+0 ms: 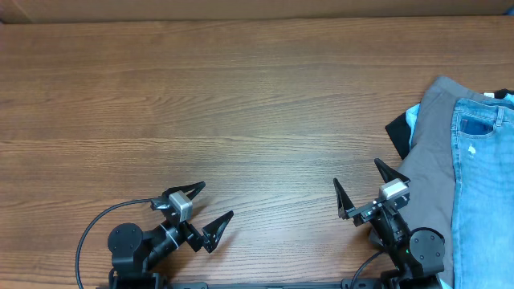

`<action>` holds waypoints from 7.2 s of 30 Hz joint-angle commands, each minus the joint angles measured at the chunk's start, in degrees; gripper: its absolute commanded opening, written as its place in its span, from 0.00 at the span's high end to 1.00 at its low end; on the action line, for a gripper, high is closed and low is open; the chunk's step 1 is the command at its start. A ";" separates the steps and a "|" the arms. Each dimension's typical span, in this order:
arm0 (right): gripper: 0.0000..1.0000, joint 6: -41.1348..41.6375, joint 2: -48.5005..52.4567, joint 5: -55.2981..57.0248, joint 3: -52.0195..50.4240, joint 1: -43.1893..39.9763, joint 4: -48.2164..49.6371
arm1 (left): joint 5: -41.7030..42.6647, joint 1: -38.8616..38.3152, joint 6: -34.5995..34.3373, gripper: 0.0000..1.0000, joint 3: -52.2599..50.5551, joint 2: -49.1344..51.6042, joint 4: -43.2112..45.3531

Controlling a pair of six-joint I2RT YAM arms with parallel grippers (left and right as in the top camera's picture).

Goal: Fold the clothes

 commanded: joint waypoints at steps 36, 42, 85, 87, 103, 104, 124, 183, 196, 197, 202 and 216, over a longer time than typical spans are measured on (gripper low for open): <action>0.00 0.35 -0.50 -0.22 -0.59 -0.39 0.37 | -2.25 0.00 -0.52 0.00 0.24 -0.09 -0.02; 0.00 0.35 -0.50 -0.22 -0.59 -0.39 0.37 | -9.84 0.00 0.02 0.00 0.24 -0.09 0.42; 0.00 9.25 24.04 6.93 30.10 -0.39 -20.63 | -57.61 0.00 -0.11 0.00 29.70 16.35 -11.69; 0.00 9.27 31.06 6.78 36.76 -0.39 -25.09 | -56.92 0.00 -2.08 0.00 35.76 22.14 -15.30; 0.00 11.82 73.79 -10.82 79.19 -0.39 -54.29 | -40.50 -0.02 -2.10 0.00 70.29 57.96 -40.41; 0.00 11.85 74.20 -12.24 79.19 -0.39 -53.88 | -38.32 -0.02 -2.19 0.00 70.36 58.36 -40.48; 0.00 37.77 86.60 22.21 79.71 -21.70 -39.34 | -33.83 -0.02 -9.31 0.00 70.31 59.34 -40.98; 0.94 28.44 119.25 24.26 91.58 -36.79 -36.02 | -30.91 -0.28 -9.55 0.00 70.23 68.11 -45.07; 0.96 25.77 112.34 19.23 100.13 -37.86 -44.00 | -30.91 -0.28 -9.49 0.00 70.23 68.11 -45.66; 0.96 25.11 110.84 19.23 101.72 -37.90 -45.20 | -30.91 -0.28 -9.49 0.00 70.23 68.11 -45.68; 0.96 23.71 104.48 18.56 110.92 -37.42 -51.84 | -30.91 -0.28 -9.49 0.00 70.23 68.11 -45.64; 0.96 20.11 100.52 15.74 147.29 -7.85 -62.42 | -33.62 2.12 -8.04 0.00 80.87 67.30 -52.28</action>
